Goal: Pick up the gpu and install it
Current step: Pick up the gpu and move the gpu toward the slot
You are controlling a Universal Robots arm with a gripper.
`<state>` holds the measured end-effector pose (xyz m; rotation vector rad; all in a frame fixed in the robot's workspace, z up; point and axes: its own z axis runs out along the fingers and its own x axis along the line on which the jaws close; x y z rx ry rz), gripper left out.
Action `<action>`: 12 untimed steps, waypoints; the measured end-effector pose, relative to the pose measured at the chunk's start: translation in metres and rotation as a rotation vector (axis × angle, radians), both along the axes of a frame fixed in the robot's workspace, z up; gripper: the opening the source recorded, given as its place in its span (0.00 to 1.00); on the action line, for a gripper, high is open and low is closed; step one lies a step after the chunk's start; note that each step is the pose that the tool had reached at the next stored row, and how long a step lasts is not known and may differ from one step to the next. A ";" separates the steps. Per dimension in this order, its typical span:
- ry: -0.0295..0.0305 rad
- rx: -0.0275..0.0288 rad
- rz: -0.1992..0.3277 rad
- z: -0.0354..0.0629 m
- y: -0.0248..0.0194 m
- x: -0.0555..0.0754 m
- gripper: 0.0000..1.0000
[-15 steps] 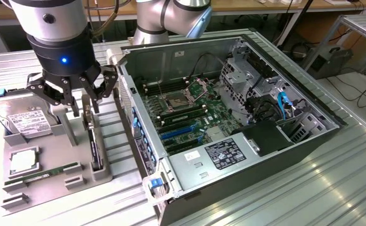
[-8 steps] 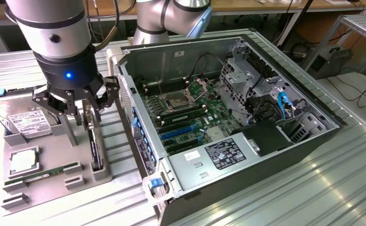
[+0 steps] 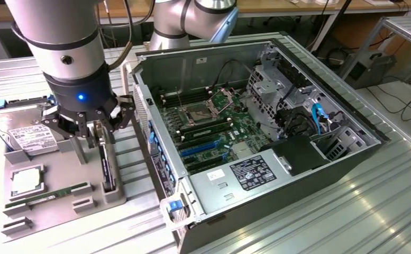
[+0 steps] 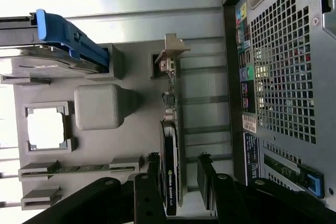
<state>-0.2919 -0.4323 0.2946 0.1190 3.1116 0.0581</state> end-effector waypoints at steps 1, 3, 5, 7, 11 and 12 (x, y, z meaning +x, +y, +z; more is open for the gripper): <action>0.0002 -0.0001 0.000 -0.0016 -0.0002 0.000 0.42; 0.0005 0.0000 0.000 -0.0058 -0.0006 0.000 0.42; 0.0008 0.0000 0.000 -0.0101 -0.0010 0.000 0.42; 0.0012 -0.0001 0.000 -0.0141 -0.0012 0.000 0.42; 0.0017 0.0000 0.000 -0.0216 -0.0016 -0.001 0.42; 0.0018 0.0000 0.000 -0.0235 -0.0017 -0.001 0.42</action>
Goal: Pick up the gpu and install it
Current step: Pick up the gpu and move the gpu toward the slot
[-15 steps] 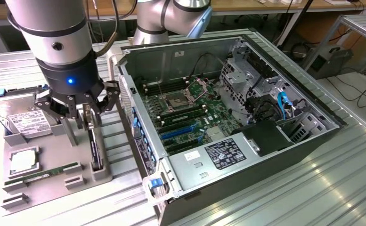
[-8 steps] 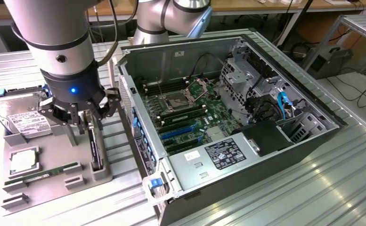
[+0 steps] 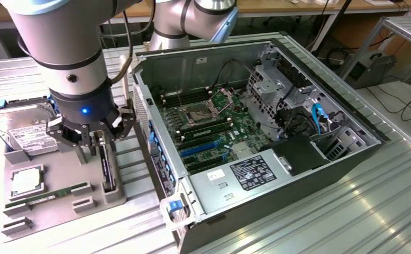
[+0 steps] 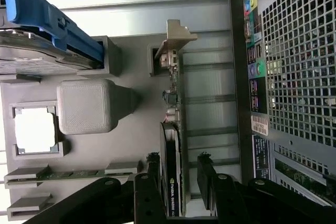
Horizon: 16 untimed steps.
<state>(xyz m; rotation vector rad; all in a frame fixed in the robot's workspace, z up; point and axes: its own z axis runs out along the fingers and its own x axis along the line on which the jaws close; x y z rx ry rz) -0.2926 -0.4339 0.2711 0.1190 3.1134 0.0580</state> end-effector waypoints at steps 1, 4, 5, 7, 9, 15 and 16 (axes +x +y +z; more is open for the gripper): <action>0.0002 0.0000 0.000 -0.0016 0.0000 0.000 0.42; 0.0018 0.0002 0.000 -0.0060 0.0000 -0.001 0.42; 0.0032 0.0006 0.000 -0.0077 0.0000 -0.001 0.42; 0.0054 0.0010 0.000 -0.0092 0.0000 -0.002 0.42; 0.0077 0.0019 0.000 -0.0108 0.0000 -0.003 0.42; 0.0102 0.0027 -0.007 -0.0261 0.0025 -0.003 0.42; 0.0103 0.0031 -0.008 -0.0275 0.0043 -0.003 0.41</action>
